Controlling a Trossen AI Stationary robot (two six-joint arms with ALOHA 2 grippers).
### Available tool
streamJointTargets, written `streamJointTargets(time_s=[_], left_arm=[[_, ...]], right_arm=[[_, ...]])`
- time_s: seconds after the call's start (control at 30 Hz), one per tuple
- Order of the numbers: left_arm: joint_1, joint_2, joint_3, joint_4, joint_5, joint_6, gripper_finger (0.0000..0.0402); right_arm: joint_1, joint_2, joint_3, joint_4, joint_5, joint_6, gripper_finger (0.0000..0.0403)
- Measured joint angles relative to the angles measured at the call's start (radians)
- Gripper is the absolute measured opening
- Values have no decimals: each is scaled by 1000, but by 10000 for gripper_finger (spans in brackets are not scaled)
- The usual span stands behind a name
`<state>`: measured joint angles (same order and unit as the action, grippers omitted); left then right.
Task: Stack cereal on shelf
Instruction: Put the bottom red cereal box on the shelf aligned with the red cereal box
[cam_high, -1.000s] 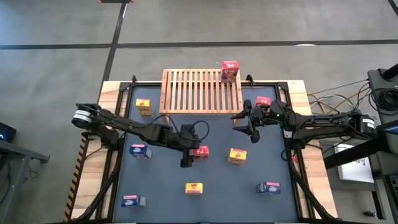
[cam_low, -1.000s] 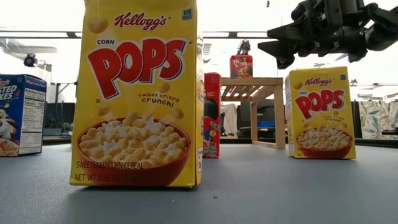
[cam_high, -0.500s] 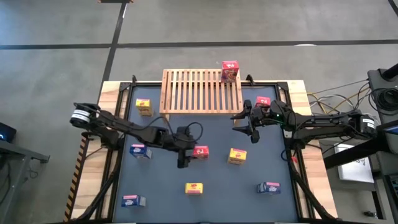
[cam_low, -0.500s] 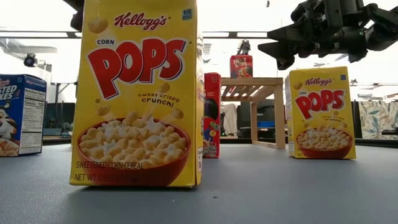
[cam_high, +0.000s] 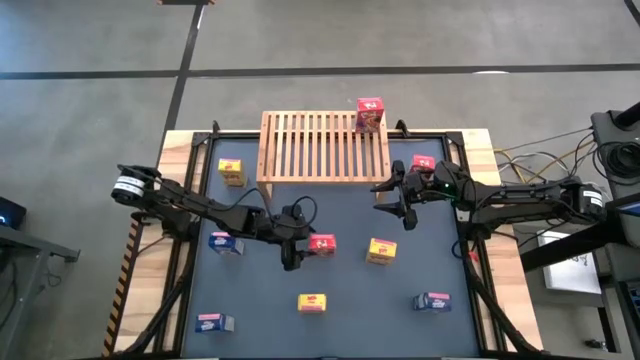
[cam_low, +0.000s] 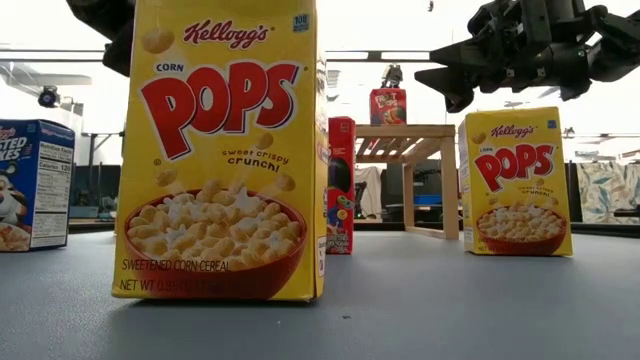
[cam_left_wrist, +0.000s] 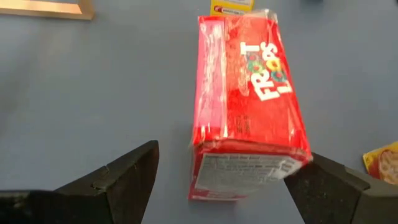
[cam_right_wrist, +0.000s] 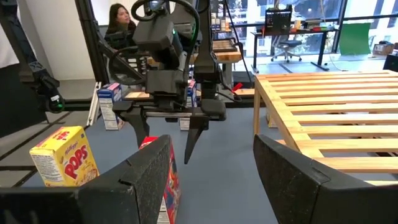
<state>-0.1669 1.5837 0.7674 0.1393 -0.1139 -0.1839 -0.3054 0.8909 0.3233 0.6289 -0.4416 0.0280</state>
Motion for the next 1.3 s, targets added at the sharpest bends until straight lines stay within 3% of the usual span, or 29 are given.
streamJointTargets(time_s=[0.5, 1.0, 1.3], left_arm=[[0, 0, 2, 22, 1, -20, 305], [0, 0, 2, 27, 2, -1, 164], [4, -4, 62, 37, 2, 86, 152]], right_arm=[[0, 0, 0, 1, 0, 7, 219], [0, 0, 0, 1, 0, 6, 219], [0, -4, 0, 1, -7, 58, 219]])
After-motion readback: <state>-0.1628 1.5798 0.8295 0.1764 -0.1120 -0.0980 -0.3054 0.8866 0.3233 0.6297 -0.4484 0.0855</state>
